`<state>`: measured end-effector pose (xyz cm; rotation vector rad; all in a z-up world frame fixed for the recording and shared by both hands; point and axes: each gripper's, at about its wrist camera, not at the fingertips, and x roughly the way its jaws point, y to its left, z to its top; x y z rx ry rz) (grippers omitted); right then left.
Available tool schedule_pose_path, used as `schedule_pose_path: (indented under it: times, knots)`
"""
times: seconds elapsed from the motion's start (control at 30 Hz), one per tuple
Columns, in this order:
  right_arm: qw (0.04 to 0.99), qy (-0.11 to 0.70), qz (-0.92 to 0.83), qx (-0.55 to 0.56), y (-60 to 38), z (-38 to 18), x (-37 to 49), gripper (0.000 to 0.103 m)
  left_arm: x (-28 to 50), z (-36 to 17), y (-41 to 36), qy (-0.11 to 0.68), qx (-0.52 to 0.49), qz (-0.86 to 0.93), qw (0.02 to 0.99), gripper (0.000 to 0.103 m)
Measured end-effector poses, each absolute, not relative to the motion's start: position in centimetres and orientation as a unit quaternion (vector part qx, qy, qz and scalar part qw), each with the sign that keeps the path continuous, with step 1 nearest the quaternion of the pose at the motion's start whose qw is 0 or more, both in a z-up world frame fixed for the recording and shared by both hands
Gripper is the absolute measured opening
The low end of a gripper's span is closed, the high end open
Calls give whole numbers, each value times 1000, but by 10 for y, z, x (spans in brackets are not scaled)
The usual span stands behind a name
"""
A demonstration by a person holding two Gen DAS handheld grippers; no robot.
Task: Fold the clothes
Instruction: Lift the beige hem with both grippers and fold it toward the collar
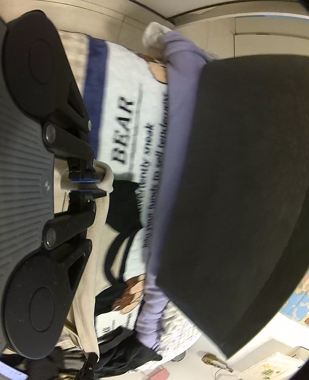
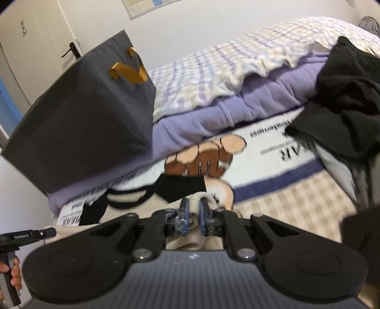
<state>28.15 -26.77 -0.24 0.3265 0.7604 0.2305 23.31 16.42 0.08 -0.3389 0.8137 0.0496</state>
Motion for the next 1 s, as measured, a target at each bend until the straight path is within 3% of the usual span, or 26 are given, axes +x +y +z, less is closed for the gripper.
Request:
schedule_pose_path:
  times: [0.63,0.77,0.87,0.93,0.97,1.0]
  knots:
    - [909,395,77,112,-231,-48,365,10,303,-36,168,409,-131,44,902,6]
    - [902,408,82,111,-230,-51,373,16,311,-40,168,438,-116,33,891,15]
    - [910,393,83,100,-230,-41,369,32,307,-37,170,444,-117,24,888,29]
    - [914,387,89,86,-228,-35,366,34,301,-33,171,443,-117,18,889,33]
    - [913,390,95,76,-225,-32,364,35,296,-29,170,440,-107,24,891,46]
    - [912,393,101,65,-221,-30,362,35,293,-26,168,436,-96,33,894,53]
